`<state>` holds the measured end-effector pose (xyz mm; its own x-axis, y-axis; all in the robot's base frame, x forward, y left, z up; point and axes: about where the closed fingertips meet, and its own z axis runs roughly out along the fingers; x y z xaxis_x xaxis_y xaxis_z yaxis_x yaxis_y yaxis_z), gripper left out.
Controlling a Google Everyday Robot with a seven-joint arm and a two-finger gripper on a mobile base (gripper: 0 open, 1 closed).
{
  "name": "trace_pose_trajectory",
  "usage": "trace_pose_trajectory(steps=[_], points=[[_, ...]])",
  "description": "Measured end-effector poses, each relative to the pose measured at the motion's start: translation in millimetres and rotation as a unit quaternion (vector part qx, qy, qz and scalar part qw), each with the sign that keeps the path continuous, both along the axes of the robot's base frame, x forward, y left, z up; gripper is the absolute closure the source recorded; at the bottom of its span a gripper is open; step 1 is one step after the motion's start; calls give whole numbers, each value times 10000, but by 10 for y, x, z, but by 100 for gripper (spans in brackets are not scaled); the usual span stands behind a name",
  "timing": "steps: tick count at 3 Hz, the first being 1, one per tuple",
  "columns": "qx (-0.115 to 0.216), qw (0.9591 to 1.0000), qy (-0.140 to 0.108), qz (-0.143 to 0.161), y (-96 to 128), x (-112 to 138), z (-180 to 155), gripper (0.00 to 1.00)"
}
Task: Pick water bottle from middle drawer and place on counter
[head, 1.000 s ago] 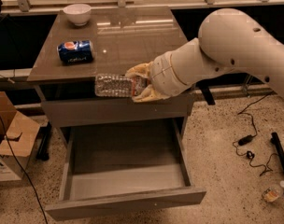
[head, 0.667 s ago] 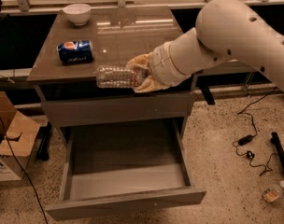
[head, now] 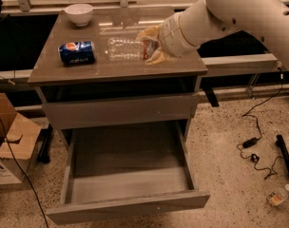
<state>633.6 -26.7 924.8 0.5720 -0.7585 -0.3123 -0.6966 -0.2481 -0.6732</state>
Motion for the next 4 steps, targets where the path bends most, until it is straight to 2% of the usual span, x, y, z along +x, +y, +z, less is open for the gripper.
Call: trace_pose_trajectory(steps=[1,2,3,4], points=[[230,9996,-128,30,-83,433,74,98],[468,9988,-102,46,-56,693,4,83],[609,9980,18,152,96,973,-115,64],[677,9971,211,264,284,1193,-295,41]])
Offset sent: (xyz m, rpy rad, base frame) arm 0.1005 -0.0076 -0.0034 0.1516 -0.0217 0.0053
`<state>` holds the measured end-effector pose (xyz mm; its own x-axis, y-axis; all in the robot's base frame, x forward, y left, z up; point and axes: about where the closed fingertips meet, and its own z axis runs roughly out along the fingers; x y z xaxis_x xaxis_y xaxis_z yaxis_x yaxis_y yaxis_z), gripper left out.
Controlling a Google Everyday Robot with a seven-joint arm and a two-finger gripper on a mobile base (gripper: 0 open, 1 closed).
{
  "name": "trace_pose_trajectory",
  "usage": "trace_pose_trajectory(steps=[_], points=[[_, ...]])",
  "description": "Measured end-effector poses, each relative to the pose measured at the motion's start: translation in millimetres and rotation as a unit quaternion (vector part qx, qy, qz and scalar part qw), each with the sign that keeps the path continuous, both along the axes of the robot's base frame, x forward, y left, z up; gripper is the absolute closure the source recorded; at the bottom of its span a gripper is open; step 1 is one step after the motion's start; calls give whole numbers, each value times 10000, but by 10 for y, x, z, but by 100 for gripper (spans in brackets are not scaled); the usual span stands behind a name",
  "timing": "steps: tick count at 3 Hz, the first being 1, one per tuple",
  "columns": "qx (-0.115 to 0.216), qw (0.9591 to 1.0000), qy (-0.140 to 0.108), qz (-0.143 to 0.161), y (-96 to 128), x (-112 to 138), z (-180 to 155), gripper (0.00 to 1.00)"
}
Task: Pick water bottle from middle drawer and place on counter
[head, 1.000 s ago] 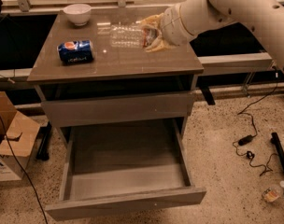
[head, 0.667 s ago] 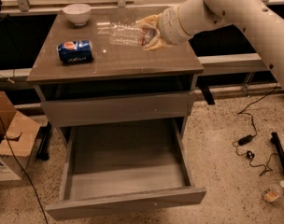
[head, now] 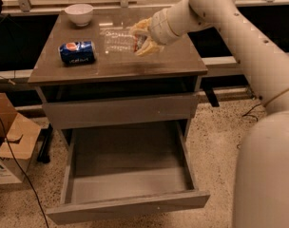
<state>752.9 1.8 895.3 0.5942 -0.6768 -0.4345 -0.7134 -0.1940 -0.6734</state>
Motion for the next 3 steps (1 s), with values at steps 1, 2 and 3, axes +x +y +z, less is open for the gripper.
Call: trace_pose_trajectory(steps=[1,2,3], points=[[64,9998,202,38,104,163,-190,18],[79,9992,402,-7,128,244,-342,0],[127,9988,472,-42,94,245,-356,0]])
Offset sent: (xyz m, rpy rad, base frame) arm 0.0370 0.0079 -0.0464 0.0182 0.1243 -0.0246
